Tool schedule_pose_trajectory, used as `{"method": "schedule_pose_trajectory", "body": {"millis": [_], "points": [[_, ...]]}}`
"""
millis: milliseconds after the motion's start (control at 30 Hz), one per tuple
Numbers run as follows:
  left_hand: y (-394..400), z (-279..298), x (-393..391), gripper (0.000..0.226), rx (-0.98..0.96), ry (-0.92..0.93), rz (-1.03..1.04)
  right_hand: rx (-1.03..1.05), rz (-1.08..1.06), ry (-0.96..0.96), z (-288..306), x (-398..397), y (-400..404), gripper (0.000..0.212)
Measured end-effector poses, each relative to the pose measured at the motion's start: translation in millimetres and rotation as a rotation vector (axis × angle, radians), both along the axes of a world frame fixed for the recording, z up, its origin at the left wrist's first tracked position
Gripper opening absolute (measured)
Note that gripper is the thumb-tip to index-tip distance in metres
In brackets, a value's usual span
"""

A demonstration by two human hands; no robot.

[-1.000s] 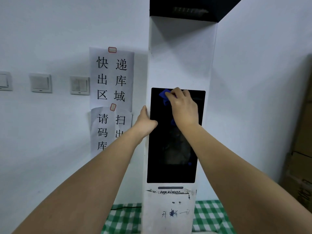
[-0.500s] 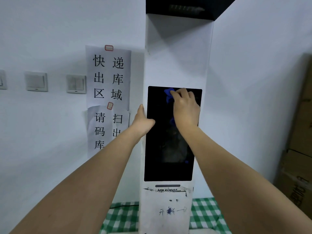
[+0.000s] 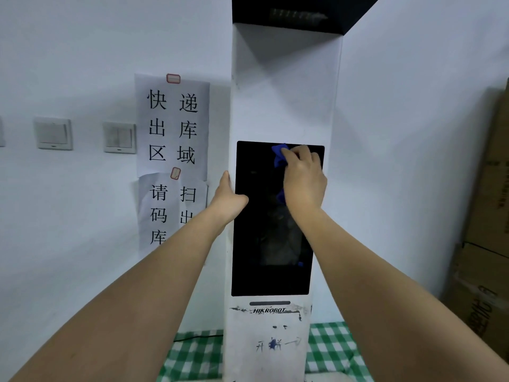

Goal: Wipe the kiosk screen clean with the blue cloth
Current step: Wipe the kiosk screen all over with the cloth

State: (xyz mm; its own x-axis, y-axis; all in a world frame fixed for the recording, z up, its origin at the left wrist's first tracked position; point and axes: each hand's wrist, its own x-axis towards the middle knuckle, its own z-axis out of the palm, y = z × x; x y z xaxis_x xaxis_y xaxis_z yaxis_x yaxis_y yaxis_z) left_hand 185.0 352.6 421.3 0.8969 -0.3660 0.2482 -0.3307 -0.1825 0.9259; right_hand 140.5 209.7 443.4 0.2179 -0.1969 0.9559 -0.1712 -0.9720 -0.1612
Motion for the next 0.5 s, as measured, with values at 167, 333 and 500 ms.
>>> {"method": "schedule_pose_trajectory", "body": {"millis": [167,333,500], "points": [[-2,0,-2,0.077,-0.037,-0.023,0.015,-0.232,0.094,0.196,1,7,29,0.039],[-3,1,-2,0.077,-0.029,-0.029,0.014,-0.469,0.046,0.245,2,-3,2,0.042],[-2,-1,1,0.074,0.023,0.001,0.02,-0.066,-0.021,0.063,-5,-10,-26,0.048]]}}
